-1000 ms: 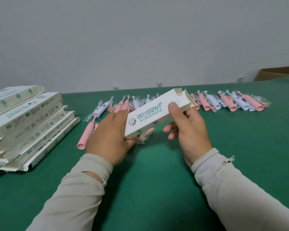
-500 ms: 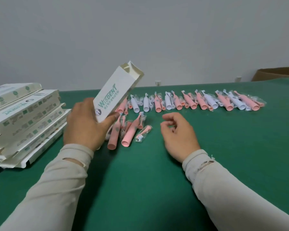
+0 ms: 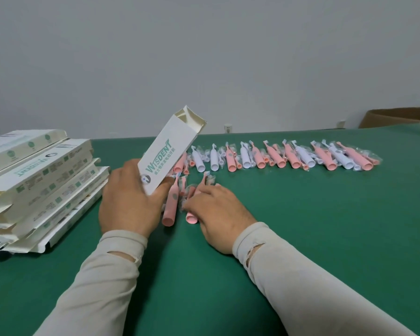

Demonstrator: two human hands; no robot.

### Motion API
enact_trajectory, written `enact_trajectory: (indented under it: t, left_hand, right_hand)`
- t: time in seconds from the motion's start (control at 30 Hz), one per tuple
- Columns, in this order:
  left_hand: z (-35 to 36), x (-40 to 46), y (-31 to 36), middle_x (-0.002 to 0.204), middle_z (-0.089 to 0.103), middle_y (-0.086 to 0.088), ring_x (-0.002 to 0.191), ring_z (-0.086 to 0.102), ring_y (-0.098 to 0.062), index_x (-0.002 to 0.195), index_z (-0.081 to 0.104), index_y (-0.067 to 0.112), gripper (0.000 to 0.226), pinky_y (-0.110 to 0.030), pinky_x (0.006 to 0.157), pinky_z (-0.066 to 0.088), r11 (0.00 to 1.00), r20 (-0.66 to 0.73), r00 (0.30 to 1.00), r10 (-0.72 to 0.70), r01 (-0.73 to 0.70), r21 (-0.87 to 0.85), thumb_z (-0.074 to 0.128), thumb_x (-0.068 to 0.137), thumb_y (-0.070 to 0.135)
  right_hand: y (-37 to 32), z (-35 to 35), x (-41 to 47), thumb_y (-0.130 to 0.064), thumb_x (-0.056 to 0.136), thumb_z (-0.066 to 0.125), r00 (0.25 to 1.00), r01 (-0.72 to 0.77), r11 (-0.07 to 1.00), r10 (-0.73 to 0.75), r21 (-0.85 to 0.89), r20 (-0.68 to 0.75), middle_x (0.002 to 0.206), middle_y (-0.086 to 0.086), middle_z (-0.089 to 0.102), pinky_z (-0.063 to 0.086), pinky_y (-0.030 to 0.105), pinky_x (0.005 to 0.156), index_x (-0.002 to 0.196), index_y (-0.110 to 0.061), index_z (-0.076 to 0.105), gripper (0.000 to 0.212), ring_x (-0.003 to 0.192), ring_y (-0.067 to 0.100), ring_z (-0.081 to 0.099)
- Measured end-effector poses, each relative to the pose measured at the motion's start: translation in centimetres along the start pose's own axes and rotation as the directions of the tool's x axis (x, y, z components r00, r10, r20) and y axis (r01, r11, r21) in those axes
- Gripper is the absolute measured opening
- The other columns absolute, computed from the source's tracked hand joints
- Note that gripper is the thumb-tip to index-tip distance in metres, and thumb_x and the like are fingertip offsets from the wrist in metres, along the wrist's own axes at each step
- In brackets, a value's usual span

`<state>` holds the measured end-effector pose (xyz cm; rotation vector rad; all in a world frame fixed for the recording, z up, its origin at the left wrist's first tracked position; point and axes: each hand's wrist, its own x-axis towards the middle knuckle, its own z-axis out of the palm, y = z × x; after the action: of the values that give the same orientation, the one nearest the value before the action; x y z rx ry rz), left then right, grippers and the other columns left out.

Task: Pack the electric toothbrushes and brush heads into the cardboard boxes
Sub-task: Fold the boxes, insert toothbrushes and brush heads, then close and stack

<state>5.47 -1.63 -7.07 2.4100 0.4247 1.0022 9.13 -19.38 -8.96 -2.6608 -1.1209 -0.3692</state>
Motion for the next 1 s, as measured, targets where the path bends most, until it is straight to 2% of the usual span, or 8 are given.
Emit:
enact_trajectory:
  t: [0.07, 0.17, 0.4, 0.57, 0.67, 0.77, 0.9, 1.0]
  left_hand:
    - [-0.1, -0.1, 0.0, 0.102, 0.056, -0.003, 0.092, 0.051, -0.027, 0.111, 0.052, 0.027, 0.047, -0.037, 0.069, 0.041, 1.0, 0.015, 1.0, -0.002, 0.002, -0.002, 0.065, 0.08, 0.06]
    - [-0.1, -0.1, 0.0, 0.107, 0.057, -0.004, 0.099, 0.05, -0.028, 0.115, 0.054, 0.025, 0.051, -0.038, 0.075, 0.041, 1.0, 0.051, 0.999, 0.012, -0.012, 0.006, 0.064, 0.08, 0.059]
    - [-0.1, -0.5, 0.8, 0.115, 0.055, -0.005, 0.108, 0.05, -0.029, 0.127, 0.051, 0.029, 0.063, -0.041, 0.08, 0.045, 0.999, 0.132, 0.991, 0.036, -0.037, 0.008, 0.064, 0.078, 0.065]
    - [0.1, -1.1, 1.5, 0.115, 0.053, -0.001, 0.102, 0.053, -0.027, 0.121, 0.048, 0.034, 0.069, -0.044, 0.075, 0.052, 0.99, 0.219, 0.972, 0.089, -0.11, 0.087, 0.05, 0.071, 0.08]
    - [0.5, -1.2, 1.6, 0.11, 0.055, 0.003, 0.097, 0.051, -0.024, 0.109, 0.048, 0.033, 0.05, -0.039, 0.068, 0.05, 0.959, 0.249, 0.954, 0.168, -0.216, 0.182, 0.058, 0.078, 0.071]
    - [0.9, -1.2, 1.5, 0.107, 0.057, 0.005, 0.098, 0.049, -0.022, 0.109, 0.049, 0.034, 0.045, -0.037, 0.068, 0.049, 0.939, 0.271, 0.942, 0.197, -0.261, 0.224, 0.067, 0.079, 0.063]
    - [1.2, -1.0, 1.2, 0.112, 0.057, 0.005, 0.103, 0.049, -0.024, 0.118, 0.052, 0.035, 0.051, -0.04, 0.073, 0.05, 0.939, 0.268, 0.944, 0.19, -0.254, 0.23, 0.069, 0.079, 0.063]
    - [1.2, -1.0, 1.2, 0.116, 0.056, 0.003, 0.105, 0.048, -0.026, 0.12, 0.054, 0.035, 0.051, -0.04, 0.073, 0.049, 0.946, 0.261, 0.953, 0.156, -0.22, 0.239, 0.071, 0.078, 0.058]
  right_hand:
    - [0.0, -0.2, -0.1, -0.013, 0.092, 0.055, 0.996, 0.09, 0.986, -0.088, -0.139, 0.024, 0.126, -0.008, 0.058, 0.031, 0.039, 0.111, 0.123, -0.029, 0.06, 0.035, 0.124, 0.021, 0.042]
    - [0.2, -0.9, -0.8, -0.017, 0.096, 0.055, 0.994, 0.107, 0.97, -0.1, -0.219, 0.043, 0.128, -0.008, 0.057, 0.033, 0.039, 0.109, 0.129, -0.028, 0.058, 0.035, 0.122, 0.023, 0.044]
    - [3.3, -2.7, -4.8, -0.015, 0.1, 0.049, 0.996, 0.015, 0.985, -0.001, -0.17, 0.084, 0.122, -0.011, 0.056, 0.039, 0.034, 0.096, 0.127, -0.033, 0.056, 0.033, 0.109, 0.02, 0.047]
    - [5.0, -3.5, -6.3, -0.027, 0.102, 0.043, 0.992, -0.035, 0.987, 0.053, -0.16, 0.113, 0.124, -0.008, 0.057, 0.041, 0.037, 0.1, 0.133, -0.03, 0.056, 0.033, 0.11, 0.021, 0.047]
    - [5.7, -3.9, -6.0, -0.021, 0.098, 0.046, 0.991, -0.1, 0.988, 0.109, -0.122, 0.075, 0.124, -0.005, 0.061, 0.042, 0.041, 0.101, 0.135, -0.026, 0.054, 0.038, 0.113, 0.022, 0.048]
    - [6.4, -4.3, -5.1, -0.01, 0.093, 0.049, 0.977, -0.179, 0.967, 0.197, -0.183, 0.085, 0.118, -0.003, 0.064, 0.044, 0.043, 0.1, 0.131, -0.029, 0.057, 0.043, 0.116, 0.025, 0.049]
    - [6.4, -3.6, -4.4, -0.007, 0.091, 0.051, 0.978, -0.099, 0.952, 0.146, -0.291, 0.147, 0.118, -0.004, 0.063, 0.035, 0.042, 0.109, 0.131, -0.028, 0.058, 0.046, 0.119, 0.025, 0.047]
    - [6.3, -3.6, -4.5, -0.008, 0.09, 0.051, 0.989, -0.068, 0.94, 0.108, -0.335, 0.103, 0.118, -0.003, 0.057, 0.028, 0.041, 0.115, 0.126, -0.026, 0.056, 0.041, 0.117, 0.024, 0.046]
